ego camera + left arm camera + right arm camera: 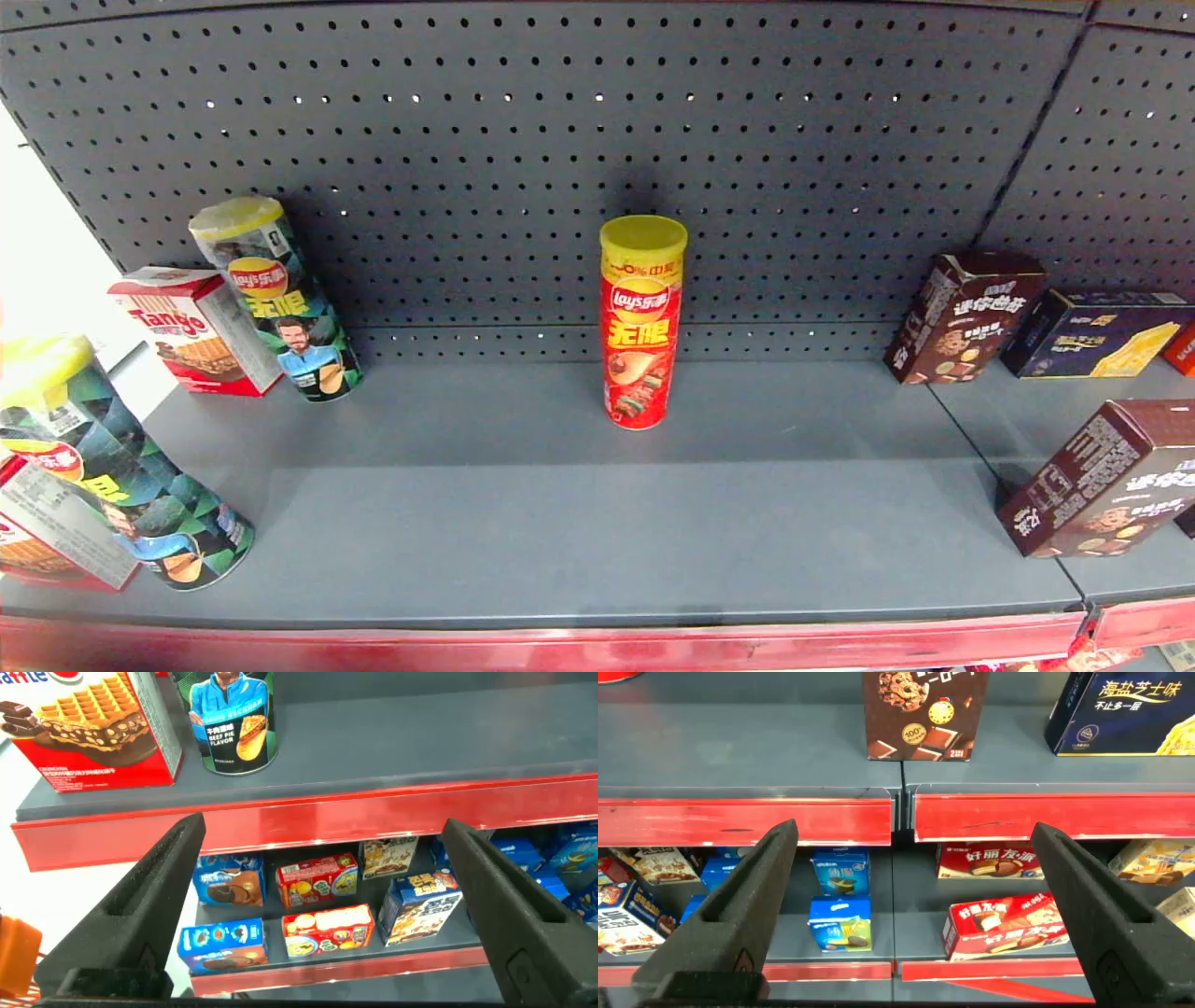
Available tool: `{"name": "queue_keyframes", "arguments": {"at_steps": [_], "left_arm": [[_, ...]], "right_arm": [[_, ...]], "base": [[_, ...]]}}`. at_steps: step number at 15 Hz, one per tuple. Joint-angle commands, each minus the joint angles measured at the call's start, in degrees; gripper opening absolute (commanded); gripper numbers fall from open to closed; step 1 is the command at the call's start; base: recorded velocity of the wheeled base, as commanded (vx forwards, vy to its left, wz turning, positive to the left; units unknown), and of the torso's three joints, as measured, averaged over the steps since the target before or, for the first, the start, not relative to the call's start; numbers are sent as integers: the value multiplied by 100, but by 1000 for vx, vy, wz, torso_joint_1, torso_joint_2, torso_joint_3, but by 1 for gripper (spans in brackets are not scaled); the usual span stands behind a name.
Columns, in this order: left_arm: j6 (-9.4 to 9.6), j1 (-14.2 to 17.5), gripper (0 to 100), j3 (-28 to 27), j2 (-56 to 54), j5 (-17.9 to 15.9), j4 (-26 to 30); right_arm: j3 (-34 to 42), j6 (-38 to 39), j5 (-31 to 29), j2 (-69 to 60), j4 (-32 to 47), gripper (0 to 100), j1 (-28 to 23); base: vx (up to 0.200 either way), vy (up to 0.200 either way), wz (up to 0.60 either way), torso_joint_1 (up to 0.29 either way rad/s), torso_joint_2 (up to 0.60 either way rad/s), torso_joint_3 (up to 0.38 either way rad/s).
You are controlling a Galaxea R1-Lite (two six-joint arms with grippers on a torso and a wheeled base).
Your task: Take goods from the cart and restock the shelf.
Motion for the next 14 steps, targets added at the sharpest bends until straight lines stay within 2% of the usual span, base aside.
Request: {"name": "queue_keyframes", "arguments": {"at_steps": [1,11,14], "left_arm": [[8,1,100,0,-2,-2,0],[-1,10,100,0,-2,7,0],[-1,1,100,0,-2,-2,0]], "right_arm": [[0,-11,-2,7,-2,100,-3],[0,-2,-11,7,-2,100,-3],[0,-2,-19,7,-2,100,-3]], "base": [[0,0,0,0,0,0],[0,0,600,5,0,3],[0,0,0,0,0,0]]}}
